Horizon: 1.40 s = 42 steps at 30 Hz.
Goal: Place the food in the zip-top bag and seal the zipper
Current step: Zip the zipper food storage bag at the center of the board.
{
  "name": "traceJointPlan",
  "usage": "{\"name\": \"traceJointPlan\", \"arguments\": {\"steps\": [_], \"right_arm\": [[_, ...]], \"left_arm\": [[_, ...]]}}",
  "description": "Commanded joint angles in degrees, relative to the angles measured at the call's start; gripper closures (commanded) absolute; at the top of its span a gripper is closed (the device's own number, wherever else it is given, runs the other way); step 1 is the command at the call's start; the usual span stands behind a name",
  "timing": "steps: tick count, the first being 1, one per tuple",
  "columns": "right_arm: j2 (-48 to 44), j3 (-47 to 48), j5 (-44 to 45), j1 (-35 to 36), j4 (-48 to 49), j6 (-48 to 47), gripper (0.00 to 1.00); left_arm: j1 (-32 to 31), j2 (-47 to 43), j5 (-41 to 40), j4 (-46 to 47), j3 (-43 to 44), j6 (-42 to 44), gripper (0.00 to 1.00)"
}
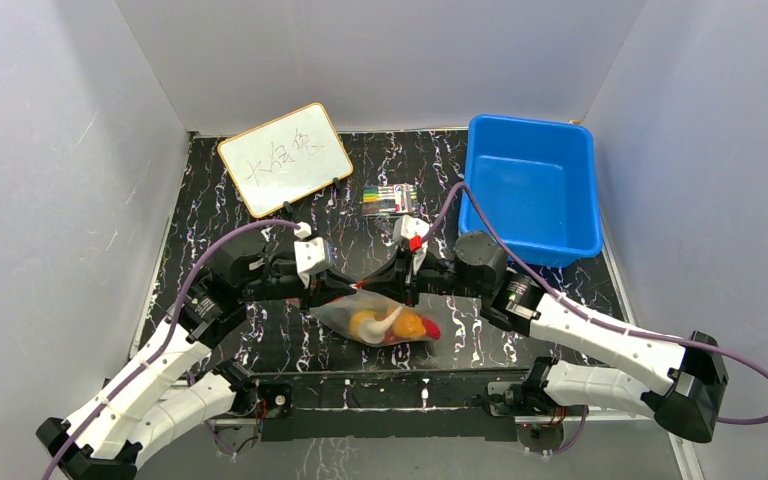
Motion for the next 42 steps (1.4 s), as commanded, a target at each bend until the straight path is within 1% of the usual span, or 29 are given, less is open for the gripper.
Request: {"name": "traceJointPlan", "arguments": {"steps": [1, 12, 18, 26, 34, 38, 42], "right_arm": [[-4.8, -0.9, 4.9, 0.0, 8.0, 0.4, 1.00], [-9.7, -0.5, 10.8, 0.0, 3.4, -0.8, 1.00], [-14.5, -1.5, 15.2, 0.0, 0.9, -1.2, 1.00], [-18.0, -0.8, 21.3, -0.1, -2.4, 0.6, 1.00], [-17.6, 2.6, 26.1, 0.0, -8.5, 1.2, 1.00], [-17.6, 3.6, 28.8, -0.1, -10.4, 1.6, 1.00], [-15.4, 6.2, 27.6, -0.1, -12.7, 1.8, 1.00]], "left_arm": [[0.1, -1.6, -1.4, -2.2, 0.6, 0.8, 1.00], [0.1, -2.9, -3.9, -8.2, 1.8, 2.4, 1.00], [0.1, -5.3, -5.1, -11.2, 1.9, 3.1, 1.00], [0.1, -6.7, -6.2, -15.3, 2.6, 3.0, 1.00], [0.0, -10.9, -10.0, -18.2, 1.4, 2.8, 1.00], [0.1, -12.0, -11.5, -20.6, 2.1, 3.0, 1.00], [0.1, -13.5, -11.5, -21.5, 2.6, 1.6, 1.00]]}}
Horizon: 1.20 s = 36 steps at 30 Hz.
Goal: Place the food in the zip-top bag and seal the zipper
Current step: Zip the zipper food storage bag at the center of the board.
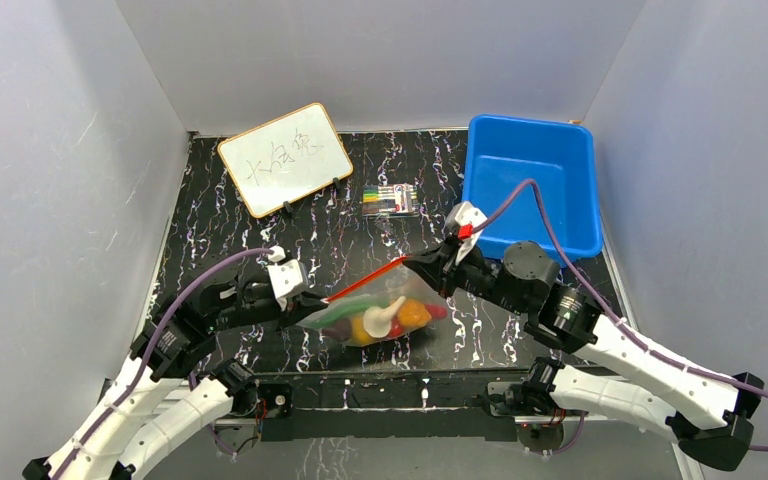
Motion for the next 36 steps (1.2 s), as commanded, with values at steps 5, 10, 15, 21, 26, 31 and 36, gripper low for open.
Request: {"name": "traceJointPlan", "arguments": {"steps": [5, 10, 15, 21, 26, 31, 36], "right_arm": [[0.0, 4.1, 4.6, -0.6, 2.1, 1.9, 1.00], [-1.7, 4.4, 10.3, -0.6, -0.8, 0.0, 1.00], [-3.9, 4.5, 14.5, -0.5, -3.3, 0.7, 1.00], [-8.9, 3.4, 18.8, -0.6, -4.5, 1.9, 1.00], [-12.1, 3.0, 21.9, -0.6, -5.1, 3.6, 1.00], [-12.9, 2.9, 21.7, -0.6, -8.0, 4.2, 1.00], [-14.8, 2.0, 21.5, -0.6, -10.9, 3.6, 1.00]], "left_arm": [[0.1, -3.0, 0.1, -6.8, 1.6, -1.9, 1.00], [0.1, -3.6, -0.1, -7.2, 1.6, -1.7, 1.00], [0.1, -2.8, -1.8, -8.5, 3.2, -1.1, 1.00], [0.1, -3.9, -2.0, -9.5, 4.5, -0.6, 1.00], [0.1, -3.7, -2.5, -10.8, 6.2, -0.8, 1.00], [0.1, -3.2, -2.7, -12.3, 8.0, -1.6, 1.00], [0.1, -2.1, -1.7, -13.3, 9.6, -4.8, 1.00]]}}
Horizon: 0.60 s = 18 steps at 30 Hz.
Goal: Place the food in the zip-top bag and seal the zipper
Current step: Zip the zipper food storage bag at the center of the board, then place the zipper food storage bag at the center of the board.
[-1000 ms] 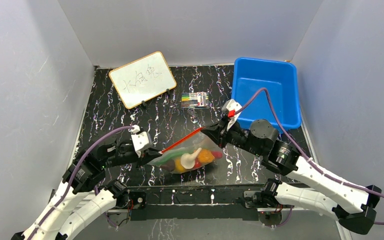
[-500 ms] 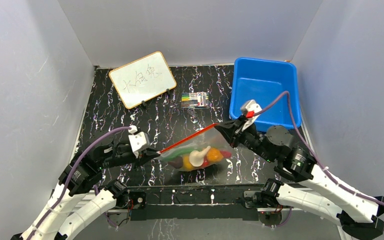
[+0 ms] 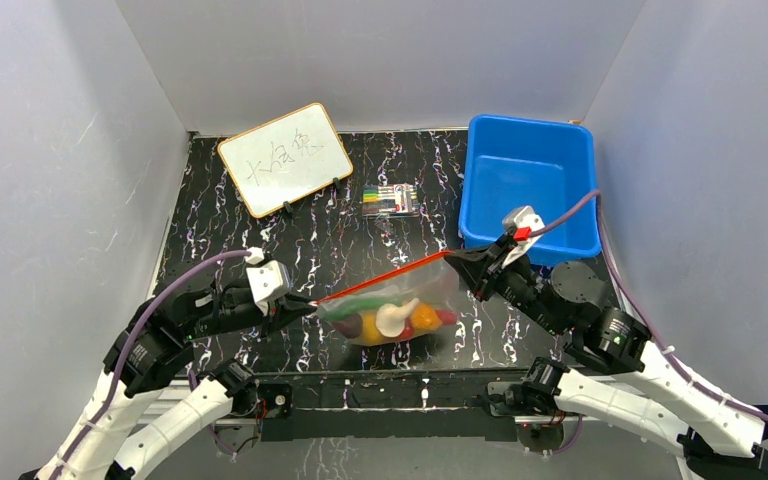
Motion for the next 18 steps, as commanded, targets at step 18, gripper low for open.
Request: {"name": "traceJointPlan", "arguments": {"steps": [18], "right_arm": [[21.2, 0.9, 5.1, -2.9, 10.8, -15.6, 0.83]], "left_arm": [[0.1, 9.4, -27.0, 8.3, -5.0, -27.3, 1.00]]}}
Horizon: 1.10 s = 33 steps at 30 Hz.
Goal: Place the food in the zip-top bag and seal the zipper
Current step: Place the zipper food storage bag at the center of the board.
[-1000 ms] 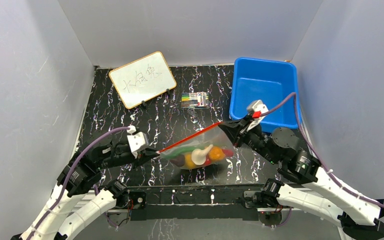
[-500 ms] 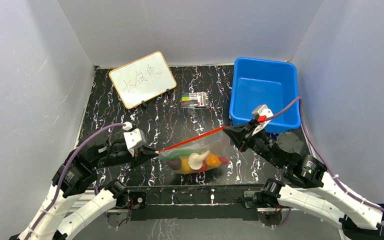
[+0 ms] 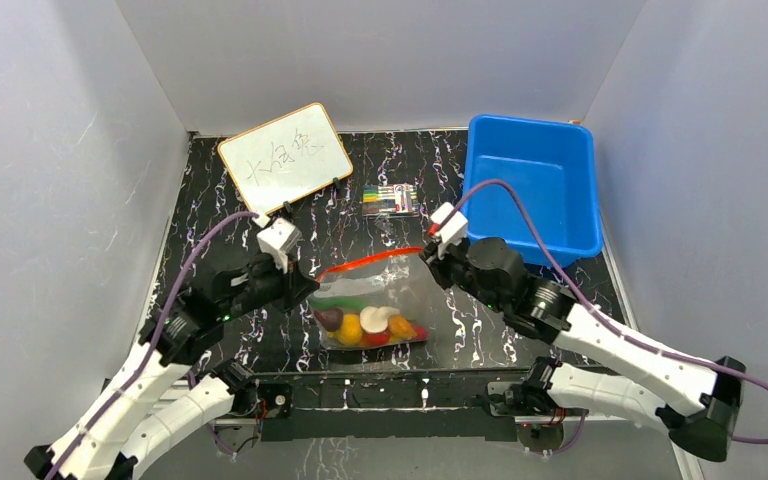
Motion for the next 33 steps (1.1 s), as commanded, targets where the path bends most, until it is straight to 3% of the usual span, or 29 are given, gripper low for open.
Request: {"name": "traceJointPlan", "arguments": {"steps": [1, 8, 11, 13, 16, 19, 22, 24, 25, 33], "right_arm": [[6.3, 4.0, 2.9, -2.5, 8.6, -3.7, 0.79], [9.1, 9.9, -0.2, -2.8, 3.2, 1.1, 0.35], [7.5, 10.8, 0.5, -2.8, 1.5, 5.4, 0.24], [6.1, 10.6, 1.3, -2.8, 1.5, 8.0, 0.04], [3.6, 10.2, 2.5, -2.8, 1.5, 10.7, 0.02], [1.7, 10.4, 3.2, -2.8, 0.1, 13.5, 0.02], [-0.7, 9.2, 3.2, -2.8, -0.8, 16.8, 0.02], [-2.8, 7.2, 3.9, -2.8, -0.9, 20.0, 0.02], [-3.9, 6.3, 4.5, -2.9, -0.8, 22.2, 0.02], [-7.7, 4.5, 4.4, -2.8, -4.6, 33.3, 0.02]], "left_arm": [[0.1, 5.4, -12.6, 2.9, -0.1, -4.8, 1.00], [0.2, 13.0, -18.8, 8.6, 0.3, -3.0, 1.00], [0.3, 15.5, -21.7, 10.4, 0.2, -5.1, 1.00], [0.4, 16.3, -22.1, 11.3, 0.7, -6.1, 0.97], [0.6, 17.8, -22.9, 12.7, 0.9, -7.0, 0.91], [0.6, 20.8, -24.8, 11.5, 3.3, -8.8, 0.78], [0.6, 22.3, -26.9, 11.2, 4.8, -10.8, 0.46], [0.6, 21.9, -27.0, 11.9, 4.5, -11.3, 0.07], [0.7, 21.5, -26.6, 12.1, 4.6, -11.5, 0.02], [0.5, 15.3, -25.0, 9.9, 8.0, -16.1, 0.02]]}}
